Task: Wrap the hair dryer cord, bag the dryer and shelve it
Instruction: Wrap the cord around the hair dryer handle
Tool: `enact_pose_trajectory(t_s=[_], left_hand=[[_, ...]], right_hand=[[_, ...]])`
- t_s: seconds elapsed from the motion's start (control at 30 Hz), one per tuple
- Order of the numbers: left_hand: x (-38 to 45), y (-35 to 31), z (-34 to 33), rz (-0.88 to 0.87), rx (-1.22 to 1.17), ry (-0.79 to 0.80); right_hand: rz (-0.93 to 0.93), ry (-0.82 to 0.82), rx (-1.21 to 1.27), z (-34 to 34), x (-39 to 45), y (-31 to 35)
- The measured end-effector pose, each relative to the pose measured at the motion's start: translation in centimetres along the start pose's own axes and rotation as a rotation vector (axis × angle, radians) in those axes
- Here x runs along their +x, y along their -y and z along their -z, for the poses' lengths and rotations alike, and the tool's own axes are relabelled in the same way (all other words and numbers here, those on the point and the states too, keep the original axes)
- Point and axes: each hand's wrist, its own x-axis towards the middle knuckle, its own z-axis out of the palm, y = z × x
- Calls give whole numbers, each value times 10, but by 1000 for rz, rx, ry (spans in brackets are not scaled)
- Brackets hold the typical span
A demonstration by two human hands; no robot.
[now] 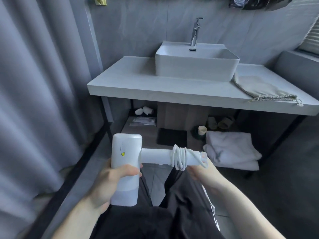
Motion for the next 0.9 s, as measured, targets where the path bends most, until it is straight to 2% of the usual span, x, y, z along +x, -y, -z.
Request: enact_pose_trajectory(t_s=[0.1,0.27,0.47,0.67,0.8,0.9], left_hand=[[1,8,-1,64,-99,-50],[15,17,3,158,-229,-198],[23,37,17,148,-144,-416],[21,48,13,107,-9,-413],[17,48,7,28,168,-351],[15,51,7,31,197,-262]], right_hand=[[-95,44,44,-19,-6,-10],[-59,85,-169,-34,-29,-17],[21,157,-358,-37,-58,1],[174,155,-286,-35,-70,35],[253,15,-280,-22,-65,56],[265,-81,-271,-9,-54,62]])
